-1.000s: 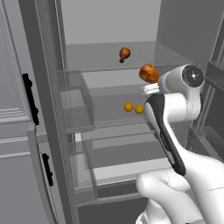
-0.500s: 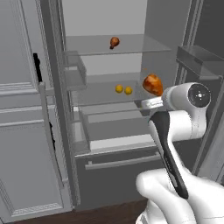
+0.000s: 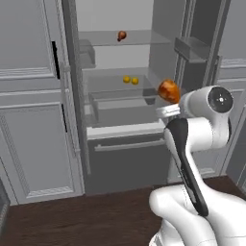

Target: Place one lemon and one chicken drumstick in each tupperware on the nearby counter, to pack two identical lunches.

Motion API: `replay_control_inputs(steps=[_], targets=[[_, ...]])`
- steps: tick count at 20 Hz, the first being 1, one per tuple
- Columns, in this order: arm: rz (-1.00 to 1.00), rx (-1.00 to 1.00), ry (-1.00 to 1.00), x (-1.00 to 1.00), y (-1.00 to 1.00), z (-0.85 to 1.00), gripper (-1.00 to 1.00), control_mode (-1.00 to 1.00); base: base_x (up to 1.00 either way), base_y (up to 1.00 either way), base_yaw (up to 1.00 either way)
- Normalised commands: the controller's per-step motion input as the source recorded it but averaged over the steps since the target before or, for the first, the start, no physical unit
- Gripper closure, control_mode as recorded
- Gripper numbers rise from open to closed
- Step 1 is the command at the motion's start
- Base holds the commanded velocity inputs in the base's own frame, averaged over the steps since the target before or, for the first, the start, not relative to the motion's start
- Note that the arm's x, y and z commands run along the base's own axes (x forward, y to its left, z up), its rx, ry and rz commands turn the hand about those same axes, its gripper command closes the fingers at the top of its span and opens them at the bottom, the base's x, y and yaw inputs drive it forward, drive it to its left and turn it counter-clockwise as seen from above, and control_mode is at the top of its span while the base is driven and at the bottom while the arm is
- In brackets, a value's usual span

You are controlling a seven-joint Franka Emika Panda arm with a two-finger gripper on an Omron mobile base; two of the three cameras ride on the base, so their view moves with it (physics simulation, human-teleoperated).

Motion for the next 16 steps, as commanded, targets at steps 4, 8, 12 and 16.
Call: replay_control_inputs(steps=[4,8,12,16], targets=[[0.00,0.00,0.00,0.00,0.00,0.00,1.00,1.00,-0.68,0.17,0.18],[0.00,0.00,0.00,0.00,0.00,0.00,1.00,1.00,-0.45,0.16,0.21],[0.00,0.00,0.00,0.00,0.00,0.00,1.00,1.00,-0.64,-0.10,0.16],[0.00,0.00,0.00,0.00,0.00,0.00,1.00,1.00,-0.74,-0.96,-0.13]])
